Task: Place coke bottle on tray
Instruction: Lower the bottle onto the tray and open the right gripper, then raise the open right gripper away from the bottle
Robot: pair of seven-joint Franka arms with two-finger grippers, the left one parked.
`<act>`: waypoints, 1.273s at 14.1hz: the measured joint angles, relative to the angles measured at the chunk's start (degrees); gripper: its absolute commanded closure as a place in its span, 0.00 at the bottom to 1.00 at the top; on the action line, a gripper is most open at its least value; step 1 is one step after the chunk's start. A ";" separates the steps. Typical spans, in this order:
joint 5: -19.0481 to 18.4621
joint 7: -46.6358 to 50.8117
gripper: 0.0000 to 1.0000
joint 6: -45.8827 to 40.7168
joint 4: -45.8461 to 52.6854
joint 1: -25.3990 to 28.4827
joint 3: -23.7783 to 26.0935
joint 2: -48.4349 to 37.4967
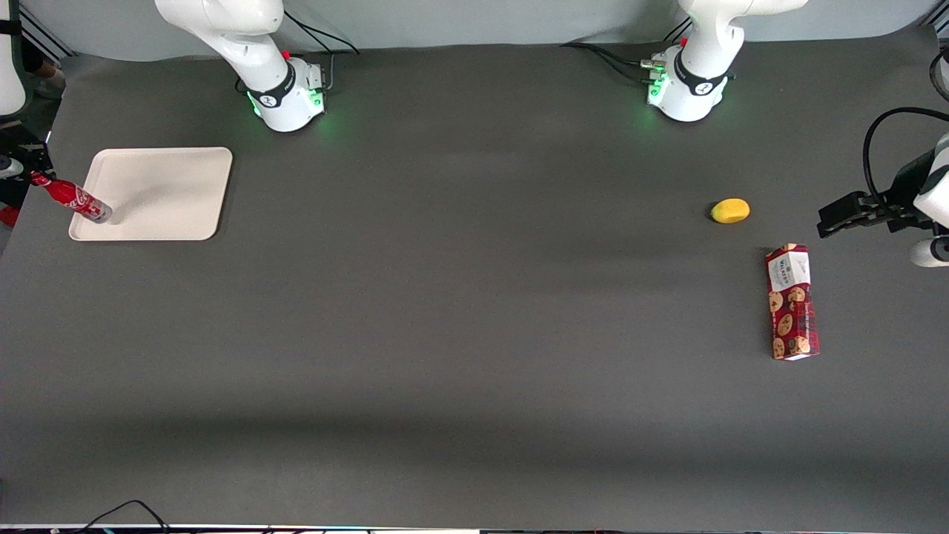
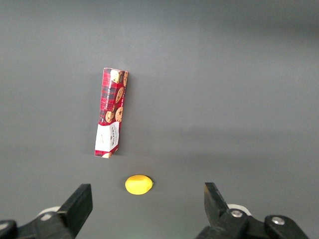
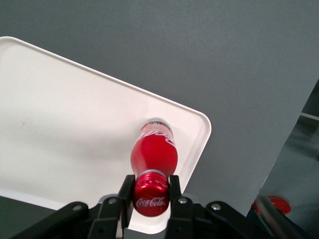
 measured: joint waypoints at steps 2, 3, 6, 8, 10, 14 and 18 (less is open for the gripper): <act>0.00 -0.12 0.87 0.78 -0.45 -0.60 0.00 0.67; 0.00 -0.23 0.36 1.30 -0.54 -0.91 0.00 1.15; 1.30 -0.34 0.00 1.59 -0.67 -1.08 0.05 2.56; 1.59 -0.47 0.00 1.61 -0.67 -1.00 0.24 2.85; 1.80 -0.48 0.00 1.02 -0.28 -0.90 1.09 2.81; 2.62 2.10 0.00 -15.44 8.00 -0.79 8.52 0.27; 7.81 4.39 0.00 -32.62 21.41 -0.53 16.68 -2.86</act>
